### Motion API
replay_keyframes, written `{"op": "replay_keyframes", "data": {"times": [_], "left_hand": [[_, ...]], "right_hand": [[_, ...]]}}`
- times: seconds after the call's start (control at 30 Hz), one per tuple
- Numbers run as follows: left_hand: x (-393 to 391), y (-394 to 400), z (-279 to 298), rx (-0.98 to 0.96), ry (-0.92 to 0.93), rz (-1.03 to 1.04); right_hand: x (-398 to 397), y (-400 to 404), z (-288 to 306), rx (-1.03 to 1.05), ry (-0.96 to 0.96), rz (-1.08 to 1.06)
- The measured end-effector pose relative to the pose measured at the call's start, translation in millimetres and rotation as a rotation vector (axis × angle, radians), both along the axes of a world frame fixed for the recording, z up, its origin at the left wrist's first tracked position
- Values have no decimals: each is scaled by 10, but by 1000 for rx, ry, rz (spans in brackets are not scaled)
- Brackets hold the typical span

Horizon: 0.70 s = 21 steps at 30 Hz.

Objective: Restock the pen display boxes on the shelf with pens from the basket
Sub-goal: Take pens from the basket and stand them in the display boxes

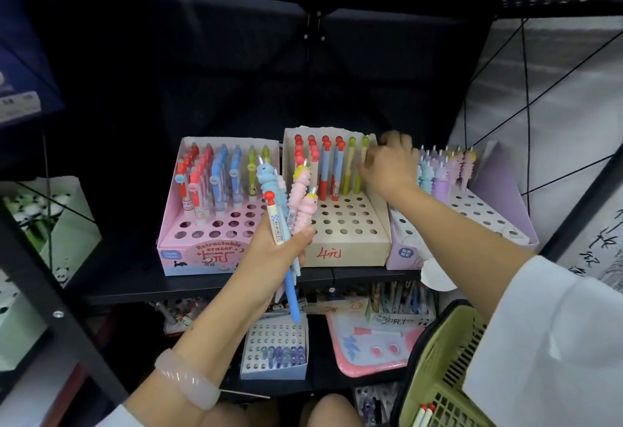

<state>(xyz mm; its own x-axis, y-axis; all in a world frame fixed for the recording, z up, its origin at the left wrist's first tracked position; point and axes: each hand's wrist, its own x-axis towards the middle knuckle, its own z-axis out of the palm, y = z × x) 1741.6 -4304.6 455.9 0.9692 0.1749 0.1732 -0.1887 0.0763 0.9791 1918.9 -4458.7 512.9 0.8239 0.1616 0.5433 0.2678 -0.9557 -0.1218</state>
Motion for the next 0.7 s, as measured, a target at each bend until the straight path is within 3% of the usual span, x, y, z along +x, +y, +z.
{"op": "replay_keyframes", "data": {"times": [0.1,0.2,0.23,0.33,0.43,0.7], "left_hand": [[-10,-4,-2,-16,-1,0],[-2,-21,-7,-15,-2,4],[9,-43,-8,-26,-10,6],[59,-125,1,-39,-63,17],[102,-251,26,-29,-132,8],[238,-606,94,-9,-56,-67]], "right_hand": [[-69,-30,-92,30,36,13],[-317,5,-43,267,-142,147],[-439,16,-18,378,-117,235],[-880,35,9,645,335,565],[-1163,-49,-54,691,688,768],[-1093,-471,-97,1056,708,734]]}}
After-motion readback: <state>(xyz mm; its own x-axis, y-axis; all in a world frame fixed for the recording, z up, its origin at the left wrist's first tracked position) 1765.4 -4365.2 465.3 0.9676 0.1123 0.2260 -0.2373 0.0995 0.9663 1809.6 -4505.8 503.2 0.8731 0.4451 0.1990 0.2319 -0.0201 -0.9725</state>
